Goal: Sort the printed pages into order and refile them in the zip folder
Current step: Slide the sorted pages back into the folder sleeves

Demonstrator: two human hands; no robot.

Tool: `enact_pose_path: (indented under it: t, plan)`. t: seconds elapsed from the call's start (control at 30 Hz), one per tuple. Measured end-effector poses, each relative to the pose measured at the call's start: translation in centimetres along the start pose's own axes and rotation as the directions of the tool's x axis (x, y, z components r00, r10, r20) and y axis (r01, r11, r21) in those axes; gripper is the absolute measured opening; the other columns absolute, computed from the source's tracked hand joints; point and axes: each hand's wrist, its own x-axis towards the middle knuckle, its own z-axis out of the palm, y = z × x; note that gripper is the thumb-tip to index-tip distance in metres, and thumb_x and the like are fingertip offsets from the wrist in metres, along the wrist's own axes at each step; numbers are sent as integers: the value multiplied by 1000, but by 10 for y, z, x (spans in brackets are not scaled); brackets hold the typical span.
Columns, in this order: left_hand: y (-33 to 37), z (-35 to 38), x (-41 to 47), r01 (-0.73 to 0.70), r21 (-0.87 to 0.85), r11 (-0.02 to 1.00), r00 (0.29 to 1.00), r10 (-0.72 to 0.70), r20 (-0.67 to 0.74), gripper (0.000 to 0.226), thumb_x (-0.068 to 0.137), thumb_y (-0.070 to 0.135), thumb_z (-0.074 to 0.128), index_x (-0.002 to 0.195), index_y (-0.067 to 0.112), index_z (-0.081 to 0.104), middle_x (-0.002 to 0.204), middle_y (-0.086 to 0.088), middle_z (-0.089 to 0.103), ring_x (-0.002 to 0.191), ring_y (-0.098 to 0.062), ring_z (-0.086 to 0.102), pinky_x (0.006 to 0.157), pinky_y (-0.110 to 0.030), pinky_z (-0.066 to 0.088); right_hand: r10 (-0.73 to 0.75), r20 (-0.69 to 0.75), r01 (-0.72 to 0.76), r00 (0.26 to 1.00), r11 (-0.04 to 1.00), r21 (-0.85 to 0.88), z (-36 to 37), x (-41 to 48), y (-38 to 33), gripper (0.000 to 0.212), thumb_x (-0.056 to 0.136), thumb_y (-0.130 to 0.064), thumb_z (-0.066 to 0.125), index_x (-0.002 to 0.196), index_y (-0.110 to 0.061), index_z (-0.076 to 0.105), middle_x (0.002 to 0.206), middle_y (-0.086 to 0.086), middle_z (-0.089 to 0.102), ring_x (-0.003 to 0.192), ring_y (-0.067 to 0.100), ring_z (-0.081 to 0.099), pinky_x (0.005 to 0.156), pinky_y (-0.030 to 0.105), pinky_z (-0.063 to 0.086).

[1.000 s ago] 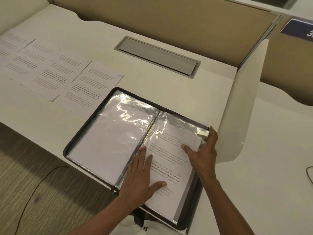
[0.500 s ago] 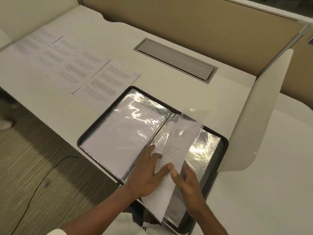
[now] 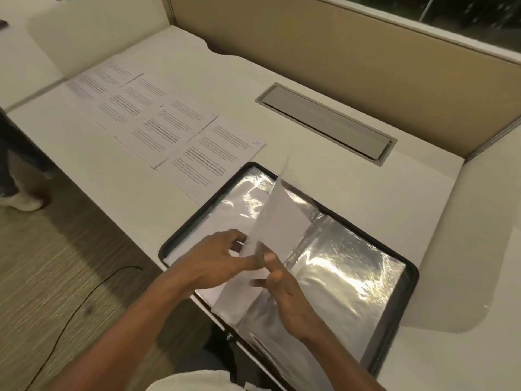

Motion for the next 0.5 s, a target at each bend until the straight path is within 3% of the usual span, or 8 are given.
enact_pose_path:
  t: [0.1,0.17,0.23,0.33,0.5]
  plan:
    - [-16,-22,16,26,-39,999,999,-27,-38,85,63,99,61,112,30,71,107,8,75,99,-13,70,92,-36,56,38,40,-32,999,990,-135,20,22,8,82,86,-93,22,160,-58,19,166,-35,18,155,-1,21,127,47,29]
    - [-33,-30,34,43,15,999,994,-42,-102,60,78,80,72,93,22,73,88,1,73,83,-15,70,74,-29,52,68,41,-59,997,981,-186,34,34,12,82,85,-94,19,160,-59,15,166,-37,13,155,-8,13,127,34,20]
    - [-54,-37,54,61,132,989,987,-40,-157,43,88,60,76,86,17,71,81,1,68,76,-15,66,66,-26,46,78,34,-66,996,963,-261,49,46,19,83,87,-93,16,161,-56,11,169,-35,8,155,-9,5,127,30,12]
    - [-83,-49,82,119,221,968,971,-66,-231,28,92,44,79,89,18,66,86,9,64,81,-12,63,72,-28,51,131,-17,-127,991,911,-391,68,62,29,83,85,-95,12,159,-57,12,171,-30,4,156,-6,3,130,39,14]
    - [-108,-65,107,179,402,898,961,-72,-266,27,87,48,81,96,27,67,89,8,65,76,-10,63,77,-32,60,169,-136,-216,976,788,-576,86,81,32,102,79,-99,3,163,-44,23,172,-25,2,158,2,-1,131,44,9]
